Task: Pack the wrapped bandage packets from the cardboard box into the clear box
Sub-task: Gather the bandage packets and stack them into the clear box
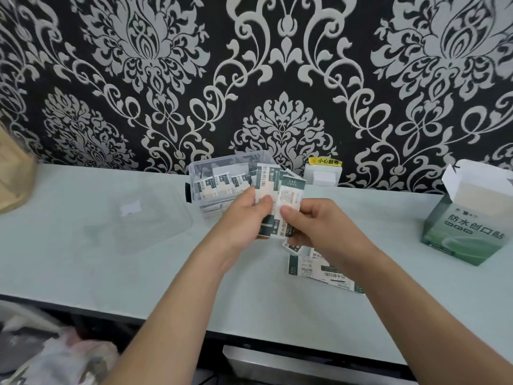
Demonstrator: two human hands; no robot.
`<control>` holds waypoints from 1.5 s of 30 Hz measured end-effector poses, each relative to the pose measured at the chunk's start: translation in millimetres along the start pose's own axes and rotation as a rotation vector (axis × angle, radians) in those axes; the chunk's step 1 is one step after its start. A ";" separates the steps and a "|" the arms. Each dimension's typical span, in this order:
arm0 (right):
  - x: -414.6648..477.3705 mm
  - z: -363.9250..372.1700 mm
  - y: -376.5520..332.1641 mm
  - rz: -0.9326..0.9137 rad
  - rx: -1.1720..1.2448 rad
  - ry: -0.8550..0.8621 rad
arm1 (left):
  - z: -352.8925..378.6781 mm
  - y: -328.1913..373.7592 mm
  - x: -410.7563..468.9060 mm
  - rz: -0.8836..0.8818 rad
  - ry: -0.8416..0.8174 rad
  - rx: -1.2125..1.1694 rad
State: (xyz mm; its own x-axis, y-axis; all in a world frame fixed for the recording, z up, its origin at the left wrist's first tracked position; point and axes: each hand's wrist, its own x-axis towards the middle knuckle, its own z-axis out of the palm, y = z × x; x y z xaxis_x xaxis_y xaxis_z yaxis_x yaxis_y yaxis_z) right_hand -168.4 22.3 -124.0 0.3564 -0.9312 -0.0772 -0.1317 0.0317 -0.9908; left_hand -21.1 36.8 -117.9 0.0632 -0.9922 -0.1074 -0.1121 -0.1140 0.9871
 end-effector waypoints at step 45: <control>5.2 -30.8 2.2 0.108 0.439 0.199 | 64.2 -2.2 1.2 0.446 0.079 0.592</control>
State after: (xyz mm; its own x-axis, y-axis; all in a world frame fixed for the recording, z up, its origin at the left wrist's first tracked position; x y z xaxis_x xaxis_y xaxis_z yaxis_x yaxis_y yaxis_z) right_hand -195.4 6.3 -123.2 0.1732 -0.9640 -0.2016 0.2591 0.2420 -0.9350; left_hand -84.4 32.5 -127.8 -0.0447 -0.9465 0.3197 -0.6582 0.2687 0.7033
